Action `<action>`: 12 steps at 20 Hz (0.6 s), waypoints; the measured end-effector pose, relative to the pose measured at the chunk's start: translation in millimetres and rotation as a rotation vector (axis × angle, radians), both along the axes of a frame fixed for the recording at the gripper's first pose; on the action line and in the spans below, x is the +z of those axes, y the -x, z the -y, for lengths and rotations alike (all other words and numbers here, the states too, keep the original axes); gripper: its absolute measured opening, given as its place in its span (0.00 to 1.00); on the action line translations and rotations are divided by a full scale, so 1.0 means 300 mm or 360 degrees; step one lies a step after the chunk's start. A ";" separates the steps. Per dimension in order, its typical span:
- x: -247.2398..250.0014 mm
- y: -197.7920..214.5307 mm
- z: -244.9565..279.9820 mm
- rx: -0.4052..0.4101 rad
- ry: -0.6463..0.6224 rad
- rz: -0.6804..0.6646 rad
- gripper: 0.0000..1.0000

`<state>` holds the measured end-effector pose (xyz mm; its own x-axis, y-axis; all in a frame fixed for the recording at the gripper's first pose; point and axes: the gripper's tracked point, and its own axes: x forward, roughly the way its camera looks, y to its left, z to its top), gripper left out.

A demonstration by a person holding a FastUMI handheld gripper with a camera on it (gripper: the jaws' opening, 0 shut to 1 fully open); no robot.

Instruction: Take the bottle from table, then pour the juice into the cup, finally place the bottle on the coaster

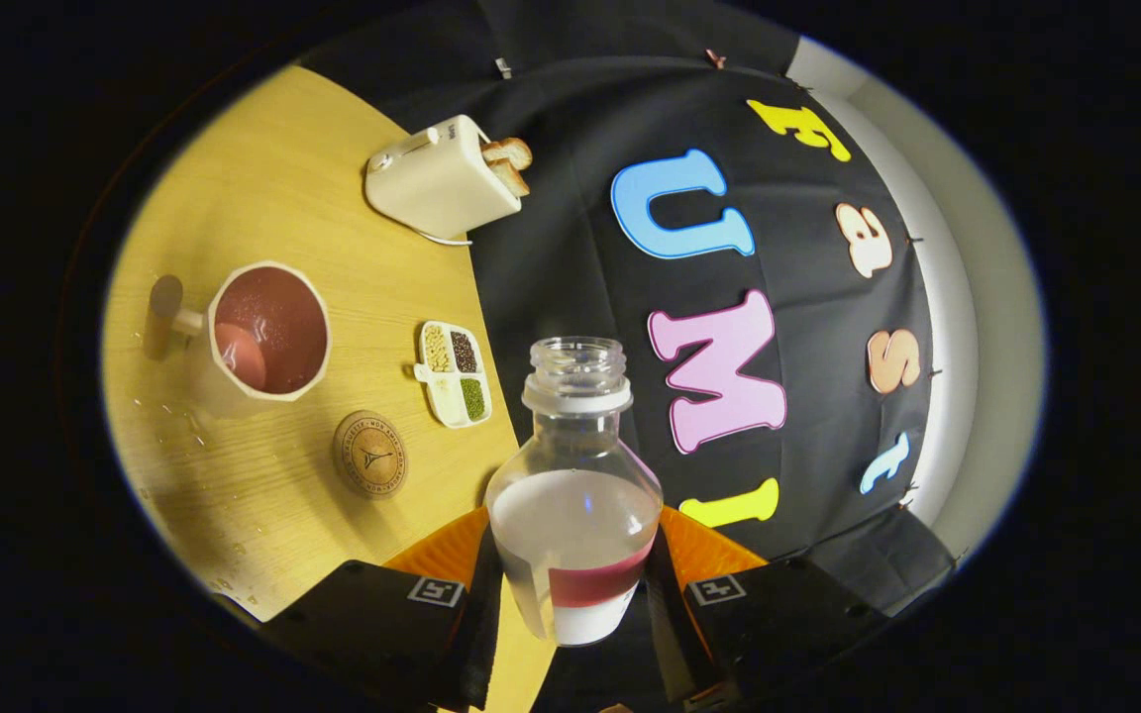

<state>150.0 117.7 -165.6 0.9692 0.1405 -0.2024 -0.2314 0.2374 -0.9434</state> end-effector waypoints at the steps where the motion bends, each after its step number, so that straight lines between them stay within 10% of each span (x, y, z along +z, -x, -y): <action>1: -0.002 0.002 -0.012 0.0023 0.0028 0.0009 0.67; 12: -0.089 0.007 -0.077 0.0168 0.0314 -0.0020 0.67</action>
